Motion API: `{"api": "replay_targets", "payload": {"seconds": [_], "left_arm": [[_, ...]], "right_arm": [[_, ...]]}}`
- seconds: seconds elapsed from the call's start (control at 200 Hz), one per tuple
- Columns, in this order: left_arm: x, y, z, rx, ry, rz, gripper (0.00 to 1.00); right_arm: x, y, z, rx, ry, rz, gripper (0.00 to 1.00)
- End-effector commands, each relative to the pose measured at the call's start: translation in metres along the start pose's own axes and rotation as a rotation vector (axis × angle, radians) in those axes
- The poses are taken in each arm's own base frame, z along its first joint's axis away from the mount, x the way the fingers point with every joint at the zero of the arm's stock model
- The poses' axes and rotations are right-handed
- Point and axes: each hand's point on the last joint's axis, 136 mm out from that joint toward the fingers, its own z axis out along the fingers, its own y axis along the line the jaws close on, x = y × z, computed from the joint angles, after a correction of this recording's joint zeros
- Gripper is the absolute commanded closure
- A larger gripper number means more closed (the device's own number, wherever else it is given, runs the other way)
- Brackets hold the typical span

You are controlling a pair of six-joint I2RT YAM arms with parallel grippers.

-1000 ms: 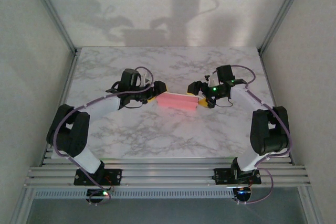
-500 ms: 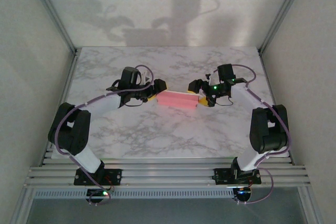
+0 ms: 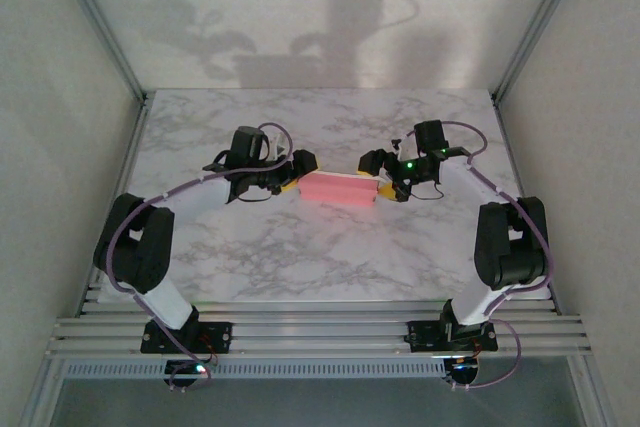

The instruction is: Fold the paper box

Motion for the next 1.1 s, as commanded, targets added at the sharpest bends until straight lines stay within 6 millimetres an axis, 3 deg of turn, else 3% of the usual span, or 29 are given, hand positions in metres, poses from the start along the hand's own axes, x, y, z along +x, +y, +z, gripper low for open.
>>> {"api": "replay_targets", "payload": {"seconds": [0.0,0.586,1.096], "left_arm": [[-0.008,-0.005,0.000,0.016,0.002,0.019,0.01],[-0.017,-0.004,0.003,0.012,-0.007,0.019,0.01],[-0.022,0.001,0.004,-0.004,-0.009,0.014,0.01]], "right_arm": [[-0.008,0.004,0.000,-0.010,-0.006,-0.005,0.01],[-0.017,0.005,0.001,0.001,-0.015,-0.007,0.01],[-0.021,-0.006,0.002,0.058,-0.021,-0.002,0.01]]}}
